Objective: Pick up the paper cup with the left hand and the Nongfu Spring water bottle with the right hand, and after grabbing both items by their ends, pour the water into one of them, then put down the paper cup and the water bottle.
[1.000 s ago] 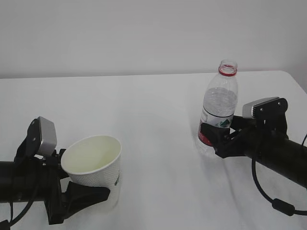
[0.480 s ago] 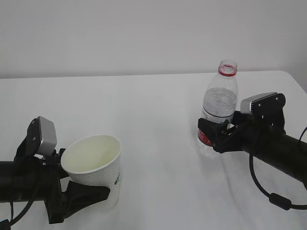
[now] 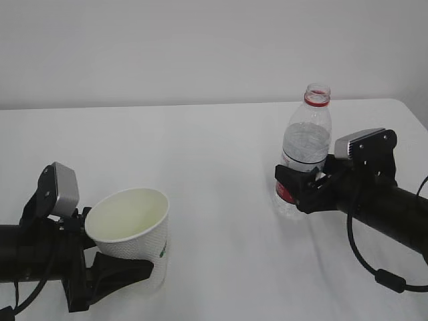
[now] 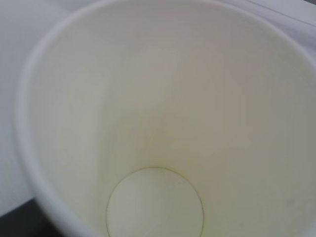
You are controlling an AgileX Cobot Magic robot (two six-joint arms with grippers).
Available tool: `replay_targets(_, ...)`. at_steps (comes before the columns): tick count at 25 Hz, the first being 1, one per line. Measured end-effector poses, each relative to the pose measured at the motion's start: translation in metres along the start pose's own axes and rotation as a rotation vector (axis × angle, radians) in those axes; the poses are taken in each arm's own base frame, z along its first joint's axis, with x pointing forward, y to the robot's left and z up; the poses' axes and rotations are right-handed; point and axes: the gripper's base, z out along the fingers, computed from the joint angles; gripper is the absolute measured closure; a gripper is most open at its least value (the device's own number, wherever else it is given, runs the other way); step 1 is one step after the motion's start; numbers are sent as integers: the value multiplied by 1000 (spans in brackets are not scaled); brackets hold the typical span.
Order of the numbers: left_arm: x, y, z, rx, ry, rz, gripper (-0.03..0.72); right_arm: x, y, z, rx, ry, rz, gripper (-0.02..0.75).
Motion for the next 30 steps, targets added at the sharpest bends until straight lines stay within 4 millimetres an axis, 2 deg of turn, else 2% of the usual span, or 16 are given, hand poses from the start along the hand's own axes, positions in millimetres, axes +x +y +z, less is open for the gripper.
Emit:
replay_targets(3,0,0,0,0,0,0,132,0,1,0,-14,2,-6,99)
replay_targets(12,0,0,0,0,0,0,132,0,2,0,-24,4,-11,242)
replay_targets(25,0,0,0,0,0,0,133,0,2,0,-27,4,-12,253)
replay_targets(30,-3,2,1,-1,-7,9,133,-7,6,-7,-35,25,-35,258)
